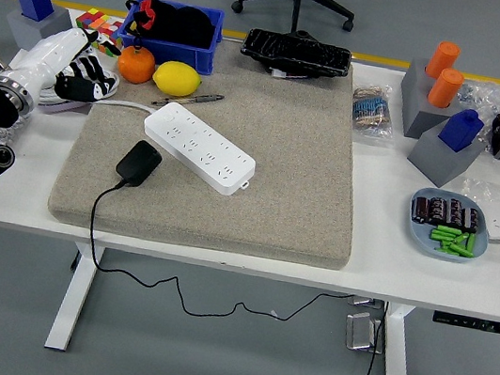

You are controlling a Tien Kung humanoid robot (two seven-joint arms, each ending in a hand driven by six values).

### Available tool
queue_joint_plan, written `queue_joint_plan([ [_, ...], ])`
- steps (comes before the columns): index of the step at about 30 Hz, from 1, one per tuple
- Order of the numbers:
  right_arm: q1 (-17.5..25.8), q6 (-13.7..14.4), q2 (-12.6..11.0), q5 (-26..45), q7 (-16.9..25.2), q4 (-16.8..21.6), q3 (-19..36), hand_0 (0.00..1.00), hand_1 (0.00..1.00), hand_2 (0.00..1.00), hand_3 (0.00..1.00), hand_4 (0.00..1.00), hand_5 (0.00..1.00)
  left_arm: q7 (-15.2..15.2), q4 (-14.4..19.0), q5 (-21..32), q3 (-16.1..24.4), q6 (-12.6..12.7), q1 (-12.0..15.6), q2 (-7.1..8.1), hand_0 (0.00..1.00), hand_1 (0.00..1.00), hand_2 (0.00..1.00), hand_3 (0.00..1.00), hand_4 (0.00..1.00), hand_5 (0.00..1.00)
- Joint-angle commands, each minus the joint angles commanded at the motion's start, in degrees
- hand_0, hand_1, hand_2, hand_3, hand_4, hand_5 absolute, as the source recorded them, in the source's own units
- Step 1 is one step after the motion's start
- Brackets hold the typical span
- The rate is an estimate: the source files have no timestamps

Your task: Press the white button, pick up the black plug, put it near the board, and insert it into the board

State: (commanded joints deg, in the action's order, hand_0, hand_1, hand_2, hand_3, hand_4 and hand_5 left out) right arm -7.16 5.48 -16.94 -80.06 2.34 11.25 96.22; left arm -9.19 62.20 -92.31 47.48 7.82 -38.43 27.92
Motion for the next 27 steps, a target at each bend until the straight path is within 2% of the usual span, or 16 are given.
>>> queue_joint_plan([
  [5, 0.11, -0.06, -0.02, -0.02, -0.02, -0.14, 0.01, 0.68, 0.614, 0.593, 0.57, 0.649, 0.352, -1.24, -2.82, 2.14, -4.6, -1.28, -3.45, -0.92, 0.087, 0.098, 0.184, 0.665, 0.002, 0.002],
  [6, 0.13, -0.09, -0.04, 0.08, -0.01, -0.11, -0.11, 0.681, 0.614, 0.593, 0.57, 0.649, 0.352, -1.66, -3.74, 3.31, -5.85, -1.8, -4.37, -1.34, 0.054, 0.052, 0.163, 0.672, 0.002, 0.002],
  [11, 0.14, -0.16, -0.15, 0.25, 0.02, -0.1, -0.54, 0.681, 0.614, 0.593, 0.57, 0.649, 0.352, -3.05, -6.68, 6.96, -9.79, -3.67, -6.96, -2.99, 0.054, 0.052, 0.163, 0.672, 0.002, 0.002],
  [12, 0.15, -0.17, -0.18, 0.29, 0.03, -0.11, -0.64, 0.681, 0.614, 0.593, 0.57, 0.649, 0.352, -3.05, -7.29, 7.51, -10.53, -3.74, -7.42, -3.36, 0.005, 0.006, 0.11, 0.703, 0.002, 0.002],
  [14, 0.14, -0.21, -0.21, 0.32, 0.01, -0.19, -0.81, 0.681, 0.614, 0.593, 0.57, 0.649, 0.352, -3.62, -9.15, 8.62, -12.61, -4.31, -8.59, -4.49, 0.005, 0.006, 0.11, 0.703, 0.002, 0.002],
  [27, 0.2, -0.32, -0.32, 0.88, -0.01, -0.31, -2.09, 0.681, 0.615, 0.593, 0.57, 0.649, 0.353, -4.6, -17.86, 15.21, -18.92, -5.74, -12.59, -9.98, 0.002, 0.004, 0.099, 0.746, 0.002, 0.002],
])
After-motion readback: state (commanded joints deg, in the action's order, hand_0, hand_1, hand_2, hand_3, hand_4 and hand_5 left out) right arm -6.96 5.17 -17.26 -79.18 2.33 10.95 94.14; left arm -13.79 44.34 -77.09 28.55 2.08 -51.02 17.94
